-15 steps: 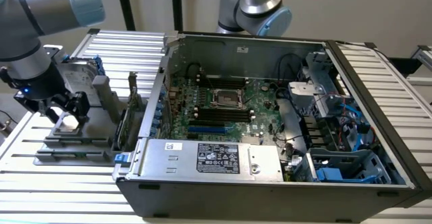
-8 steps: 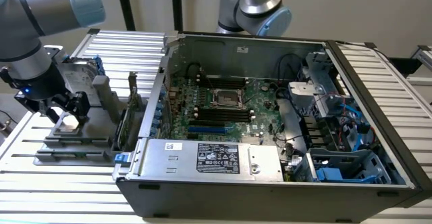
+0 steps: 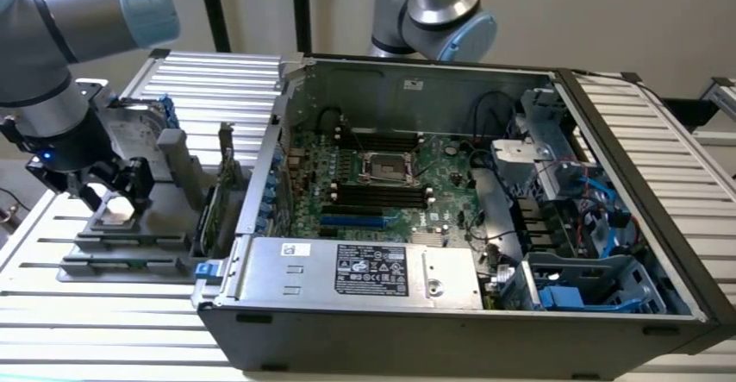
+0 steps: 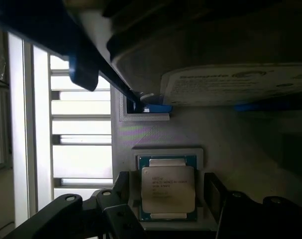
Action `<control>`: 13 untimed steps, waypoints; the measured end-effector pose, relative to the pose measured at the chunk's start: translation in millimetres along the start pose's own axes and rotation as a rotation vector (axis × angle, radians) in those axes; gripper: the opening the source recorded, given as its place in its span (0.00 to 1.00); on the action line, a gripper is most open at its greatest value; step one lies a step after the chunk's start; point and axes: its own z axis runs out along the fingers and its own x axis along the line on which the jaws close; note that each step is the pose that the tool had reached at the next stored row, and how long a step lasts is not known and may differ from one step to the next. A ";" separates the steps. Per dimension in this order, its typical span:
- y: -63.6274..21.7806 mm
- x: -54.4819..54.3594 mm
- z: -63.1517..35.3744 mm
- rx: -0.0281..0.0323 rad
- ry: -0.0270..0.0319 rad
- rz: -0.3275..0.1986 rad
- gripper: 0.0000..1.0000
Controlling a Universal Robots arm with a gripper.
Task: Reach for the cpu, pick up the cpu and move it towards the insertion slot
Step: 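Pick up the cpu and move it towards the insertion slot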
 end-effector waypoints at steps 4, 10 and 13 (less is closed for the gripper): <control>0.0 0.0 1.0 0.0000 0.0000 0.000 0.71; 0.0 0.0 1.4 0.0021 0.0001 -0.002 0.71; -0.1 -0.1 1.4 0.0043 0.0006 -0.008 0.71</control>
